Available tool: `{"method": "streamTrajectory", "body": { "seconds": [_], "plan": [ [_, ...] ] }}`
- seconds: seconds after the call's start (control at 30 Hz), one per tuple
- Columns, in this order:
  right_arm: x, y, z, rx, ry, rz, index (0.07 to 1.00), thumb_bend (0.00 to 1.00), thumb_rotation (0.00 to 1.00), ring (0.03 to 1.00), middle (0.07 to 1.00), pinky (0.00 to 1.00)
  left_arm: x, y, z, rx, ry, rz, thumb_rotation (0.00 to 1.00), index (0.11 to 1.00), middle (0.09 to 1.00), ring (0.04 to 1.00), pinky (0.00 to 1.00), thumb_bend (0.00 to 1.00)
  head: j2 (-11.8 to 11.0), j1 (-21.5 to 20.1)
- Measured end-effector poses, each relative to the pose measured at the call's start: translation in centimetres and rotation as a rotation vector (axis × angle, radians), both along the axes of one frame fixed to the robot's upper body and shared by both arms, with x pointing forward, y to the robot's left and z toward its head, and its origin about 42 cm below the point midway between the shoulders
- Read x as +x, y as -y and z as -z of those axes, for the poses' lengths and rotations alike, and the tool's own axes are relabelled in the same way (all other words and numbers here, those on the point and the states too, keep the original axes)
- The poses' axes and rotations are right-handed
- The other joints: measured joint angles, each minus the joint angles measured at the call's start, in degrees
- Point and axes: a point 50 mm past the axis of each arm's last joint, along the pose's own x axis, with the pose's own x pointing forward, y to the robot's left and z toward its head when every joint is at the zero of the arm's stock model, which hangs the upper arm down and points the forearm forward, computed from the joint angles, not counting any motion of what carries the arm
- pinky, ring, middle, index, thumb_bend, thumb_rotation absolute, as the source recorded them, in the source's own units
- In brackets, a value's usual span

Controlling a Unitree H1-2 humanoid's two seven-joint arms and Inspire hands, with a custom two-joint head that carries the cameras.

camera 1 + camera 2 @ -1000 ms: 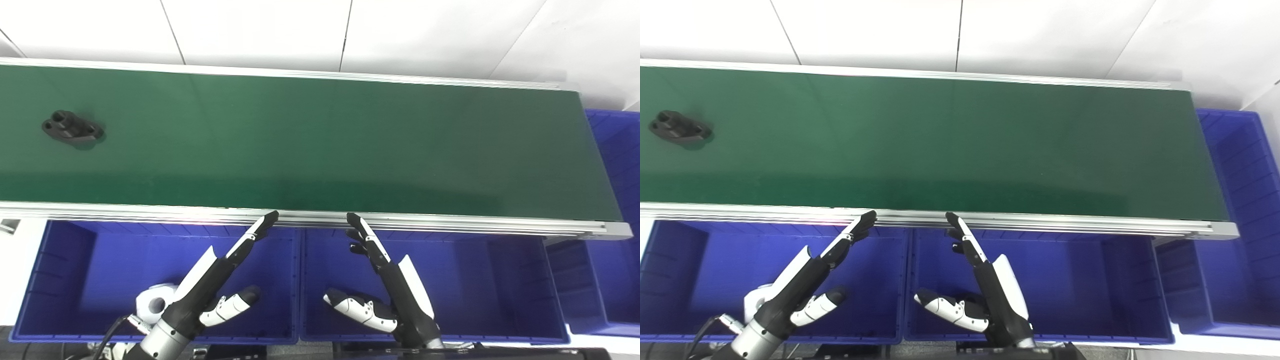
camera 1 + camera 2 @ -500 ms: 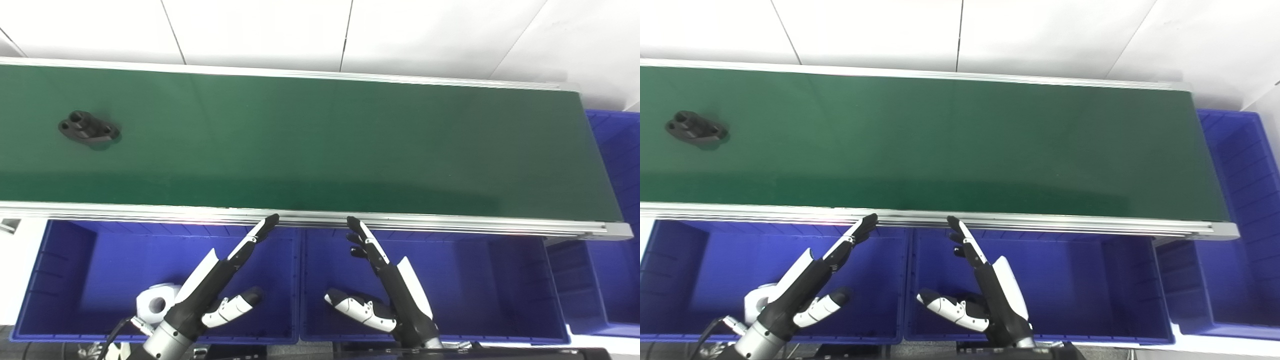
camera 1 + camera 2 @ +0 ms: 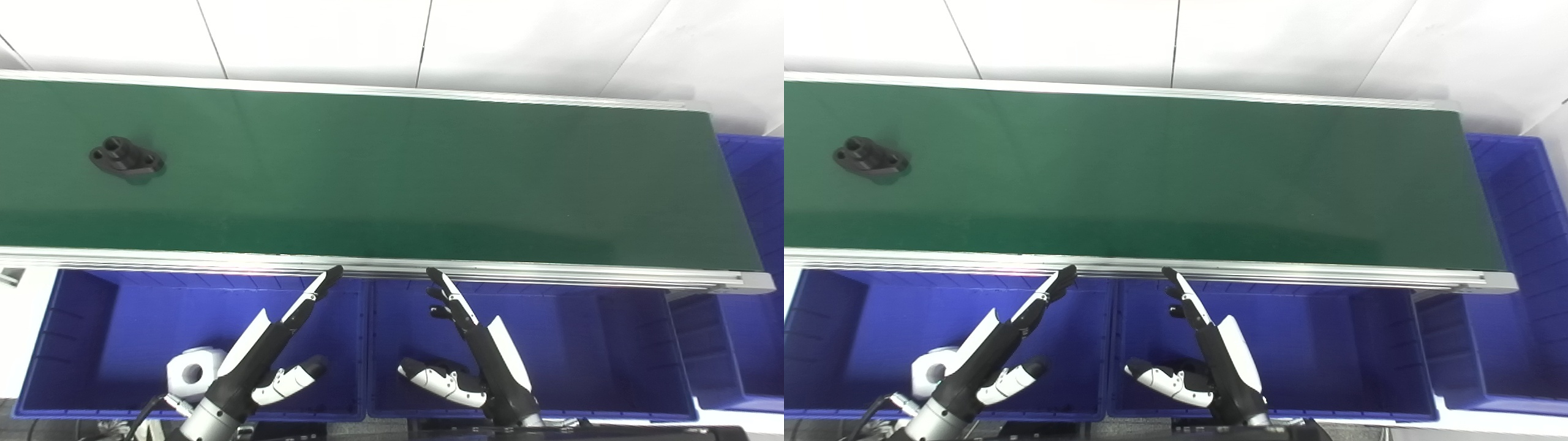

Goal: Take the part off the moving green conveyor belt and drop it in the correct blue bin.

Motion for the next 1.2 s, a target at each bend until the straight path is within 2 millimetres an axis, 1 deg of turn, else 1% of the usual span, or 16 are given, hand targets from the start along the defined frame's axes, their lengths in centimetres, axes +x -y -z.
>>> {"method": "streamTrajectory", "body": {
  "seconds": [0.07,0.13,0.23,0.37,0.43,0.57,0.67,0.73,0.8,0.9,0.97,1.0,1.1,1.2],
  "plan": [
    [0.05,0.04,0.0,-0.001,0.001,-0.001,0.959,0.68,0.51,0.905,0.954,0.8,-0.05,0.05,0.07,-0.001,-0.002,-0.001,0.93,0.999,1.0,0.996,0.97,0.54,0.0,0.0],
    [0.03,0.08,0.01,-0.004,0.001,-0.003,0.959,0.67,0.51,0.902,0.953,0.79,0.0,0.12,0.07,-0.003,-0.001,-0.002,0.94,0.997,1.0,0.997,0.97,0.54,-0.18,-0.09],
    [0.04,-0.04,-0.01,-0.002,0.002,-0.007,0.958,0.67,0.5,0.908,0.953,0.81,0.11,0.1,0.26,-0.002,-0.002,-0.007,0.95,0.993,1.0,0.992,0.96,0.56,-0.44,-0.7],
    [0.05,-0.19,0.09,-0.002,0.0,-0.012,0.957,0.67,0.5,0.9,0.948,0.8,0.32,-0.12,0.67,0.008,-0.008,-0.01,0.95,0.987,1.0,0.988,0.96,0.56,-1.05,-0.44],
    [-0.02,-0.21,0.39,-0.007,-0.008,-0.011,0.956,0.66,0.48,0.899,0.948,0.81,0.3,-0.09,0.67,0.006,-0.007,-0.015,0.95,0.985,0.998,0.986,0.96,0.56,-1.32,-0.35],
    [-0.13,-0.28,0.59,-0.014,-0.015,-0.015,0.956,0.66,0.47,0.894,0.949,0.81,0.21,-0.04,0.75,0.006,-0.01,-0.015,0.95,0.986,0.995,0.983,0.95,0.57,-1.67,-0.09],
    [-0.14,-0.32,0.59,-0.017,-0.014,-0.017,0.959,0.66,0.47,0.894,0.952,0.81,0.16,-0.2,0.76,0.009,-0.01,-0.017,0.94,0.981,0.99,0.978,0.95,0.56,-1.67,0.18],
    [-0.14,-0.32,0.59,-0.018,-0.013,-0.017,0.96,0.66,0.47,0.897,0.953,0.81,0.11,-0.33,0.77,0.014,-0.01,-0.014,0.95,0.984,0.994,0.982,0.96,0.56,-0.8,0.0],
    [-0.11,-0.32,0.58,-0.018,-0.013,-0.017,0.962,0.65,0.46,0.898,0.955,0.81,0.08,-0.39,0.81,0.014,-0.014,-0.009,0.93,0.986,0.997,0.985,0.96,0.57,-0.97,-0.09],
    [-0.1,-0.35,0.58,-0.017,-0.012,-0.016,0.967,0.65,0.48,0.904,0.961,0.82,0.06,-0.4,0.82,0.0,-0.02,-0.013,0.95,0.985,0.997,0.984,0.96,0.57,-0.88,-0.09],
    [-0.11,-0.36,0.55,-0.017,-0.012,-0.017,0.965,0.65,0.47,0.9,0.958,0.83,0.06,-0.4,0.8,0.0,-0.019,-0.014,0.95,0.985,0.999,0.986,0.97,0.58,-0.53,0.35],
    [-0.12,-0.36,0.54,-0.016,-0.011,-0.018,0.966,0.65,0.47,0.902,0.959,0.83,0.06,-0.38,0.78,-0.001,-0.018,-0.014,0.96,0.988,1.0,0.987,0.97,0.59,-0.01,1.22],
    [-0.13,-0.31,0.53,-0.017,-0.011,-0.018,0.978,0.64,0.5,0.917,0.965,0.84,0.07,-0.29,0.77,-0.006,-0.019,-0.016,0.95,0.989,0.998,0.986,0.97,0.57,0.0,1.85],
    [-0.13,-0.26,0.53,-0.017,-0.012,-0.016,0.984,0.64,0.51,0.924,0.972,0.84,0.11,-0.1,0.74,-0.01,-0.017,-0.018,0.95,0.989,0.998,0.987,0.97,0.58,0.62,2.46]
  ]
}}
